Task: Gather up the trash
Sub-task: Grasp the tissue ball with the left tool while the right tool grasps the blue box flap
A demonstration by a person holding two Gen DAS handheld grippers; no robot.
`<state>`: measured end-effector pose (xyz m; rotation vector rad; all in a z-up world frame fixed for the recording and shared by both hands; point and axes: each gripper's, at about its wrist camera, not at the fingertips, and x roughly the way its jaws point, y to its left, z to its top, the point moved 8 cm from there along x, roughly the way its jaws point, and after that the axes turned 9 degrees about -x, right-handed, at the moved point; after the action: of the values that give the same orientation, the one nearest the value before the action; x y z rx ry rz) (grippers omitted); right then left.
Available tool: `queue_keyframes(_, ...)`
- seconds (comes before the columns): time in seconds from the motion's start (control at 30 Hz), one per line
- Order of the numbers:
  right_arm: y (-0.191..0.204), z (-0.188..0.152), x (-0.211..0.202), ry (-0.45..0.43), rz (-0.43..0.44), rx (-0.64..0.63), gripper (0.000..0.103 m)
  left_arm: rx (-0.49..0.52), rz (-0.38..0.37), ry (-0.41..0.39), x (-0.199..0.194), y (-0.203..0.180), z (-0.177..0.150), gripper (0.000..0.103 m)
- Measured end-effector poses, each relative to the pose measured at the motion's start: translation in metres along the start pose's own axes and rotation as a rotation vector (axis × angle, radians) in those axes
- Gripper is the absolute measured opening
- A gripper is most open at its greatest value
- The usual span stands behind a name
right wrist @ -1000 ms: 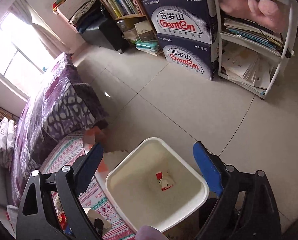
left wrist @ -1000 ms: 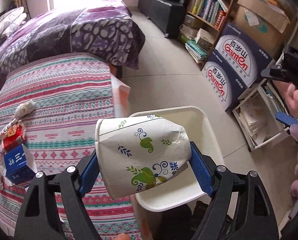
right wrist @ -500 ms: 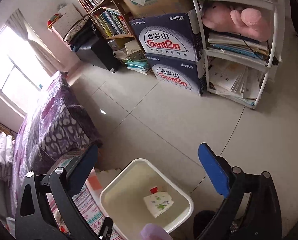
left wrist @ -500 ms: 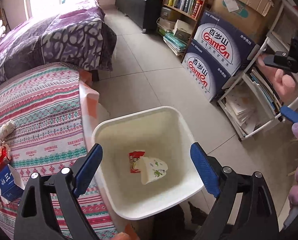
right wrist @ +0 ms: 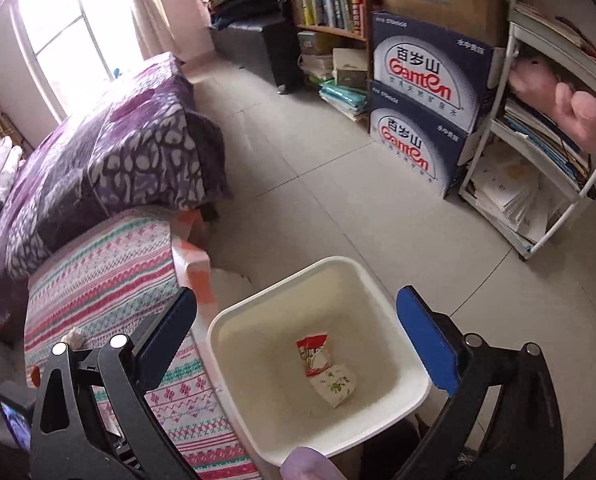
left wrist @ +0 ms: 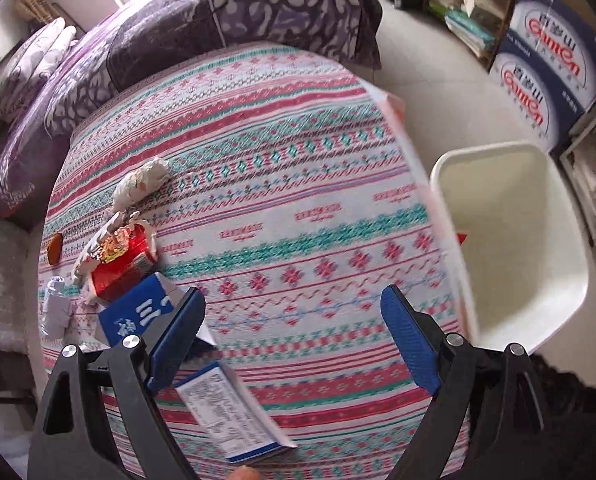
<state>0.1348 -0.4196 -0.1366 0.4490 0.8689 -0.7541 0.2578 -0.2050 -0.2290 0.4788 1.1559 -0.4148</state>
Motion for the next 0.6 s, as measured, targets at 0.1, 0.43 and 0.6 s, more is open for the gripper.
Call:
queue_keyframes(0.1,0.027,-0.007,0.005,0.034,0.04,-0.029,0.096,0.031,0.126,-0.023,0.002,0.045,-0.003,0.087)
queue_keyframes(0.43,0.124,-0.051,0.014,0.133,0.131,-0.217,0.096,-0.224,0.171,0.112,0.023,0.217,-0.043,0.087)
queue_keyframes(0.6,0.177,-0.096,0.017,0.2,0.182,-0.411,0.096,-0.311,0.164,0.211,0.049,0.277,-0.078,0.087)
